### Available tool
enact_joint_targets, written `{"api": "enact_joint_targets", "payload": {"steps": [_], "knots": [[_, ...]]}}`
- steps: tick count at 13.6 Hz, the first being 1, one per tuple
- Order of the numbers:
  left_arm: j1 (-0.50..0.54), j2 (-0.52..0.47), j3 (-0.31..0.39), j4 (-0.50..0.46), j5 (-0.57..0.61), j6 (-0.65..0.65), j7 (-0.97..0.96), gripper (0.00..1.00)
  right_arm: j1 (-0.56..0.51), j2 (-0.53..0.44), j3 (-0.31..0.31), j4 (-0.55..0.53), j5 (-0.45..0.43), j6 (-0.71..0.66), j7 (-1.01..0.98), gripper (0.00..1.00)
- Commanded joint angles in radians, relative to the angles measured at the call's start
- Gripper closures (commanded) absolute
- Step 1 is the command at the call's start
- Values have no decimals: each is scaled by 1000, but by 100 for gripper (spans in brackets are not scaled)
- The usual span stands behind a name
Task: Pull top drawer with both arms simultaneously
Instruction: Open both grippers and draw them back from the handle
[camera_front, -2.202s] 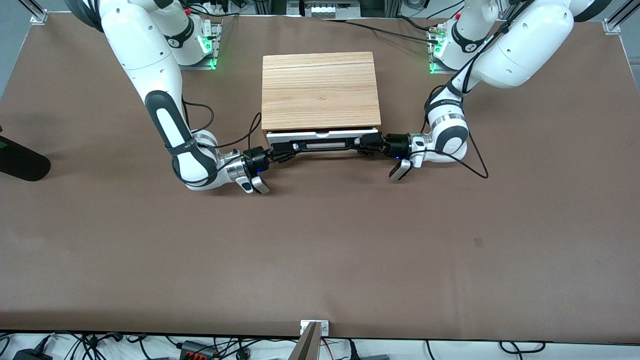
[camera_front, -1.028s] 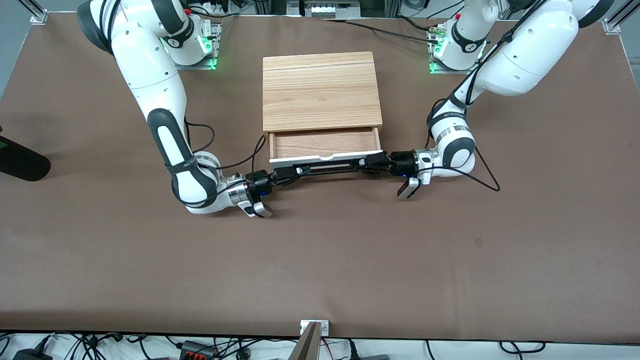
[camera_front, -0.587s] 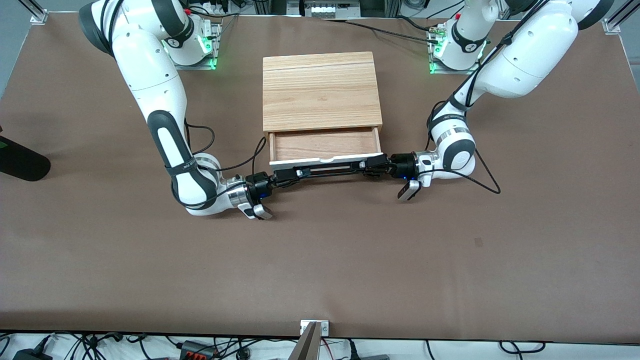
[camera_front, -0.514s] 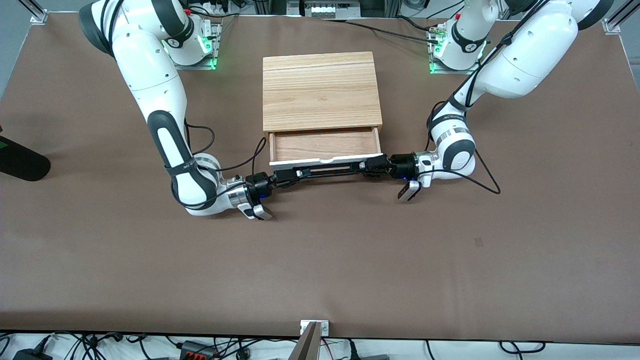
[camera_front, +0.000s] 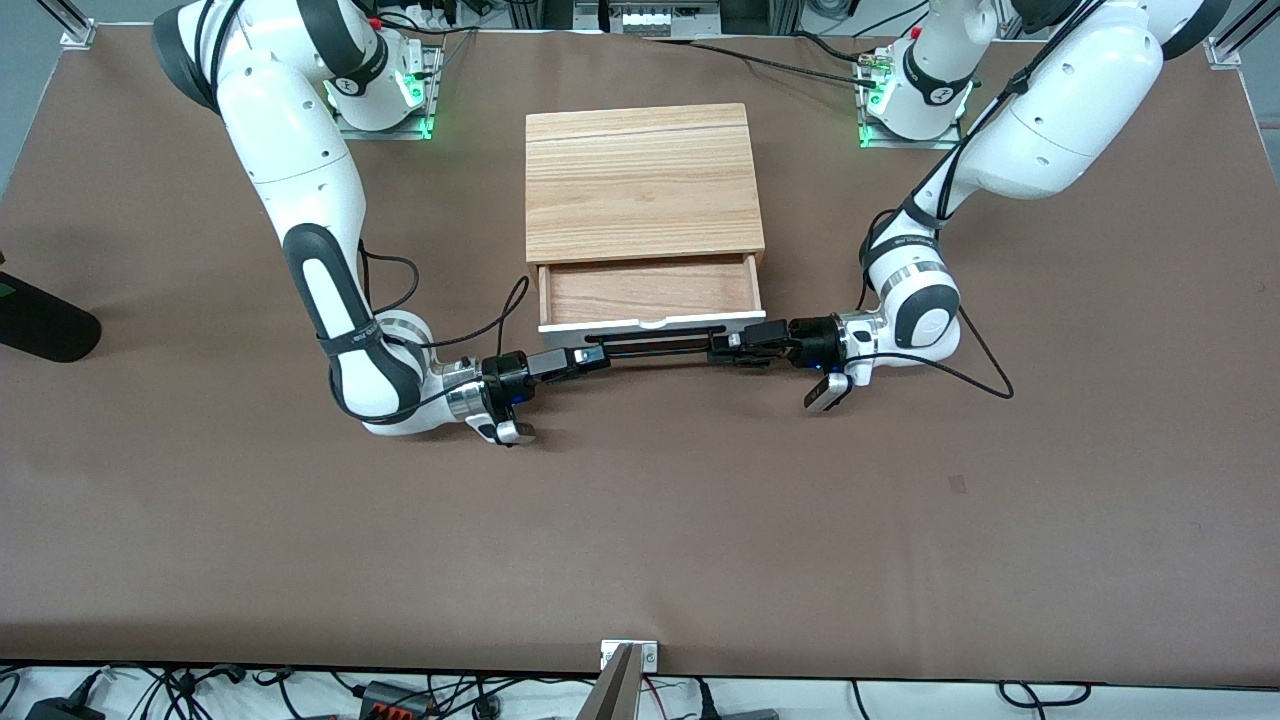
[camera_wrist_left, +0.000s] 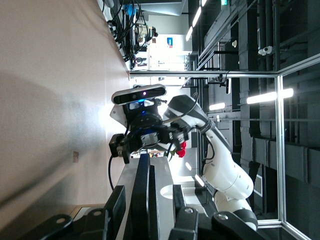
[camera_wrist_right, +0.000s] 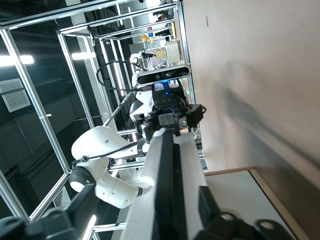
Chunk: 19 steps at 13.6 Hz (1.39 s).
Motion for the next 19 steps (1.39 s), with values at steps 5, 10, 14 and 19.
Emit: {"api": "enact_joint_targets", "payload": {"steps": [5, 10, 14, 19], "knots": [[115, 5, -4, 121, 264, -3, -100, 55, -8, -30, -192, 220, -205, -35, 185, 0], [173, -73, -4, 239, 576, -4, -347, 50, -8, -136, -295, 288, -470, -50, 290, 0], [198, -185, -4, 308, 898, -6, -539, 47, -14, -214, -416, 288, -616, -185, 296, 0], [202, -286, -4, 417, 1274, -135, -774, 44, -14, -234, -521, 322, -608, -234, 297, 0]]}}
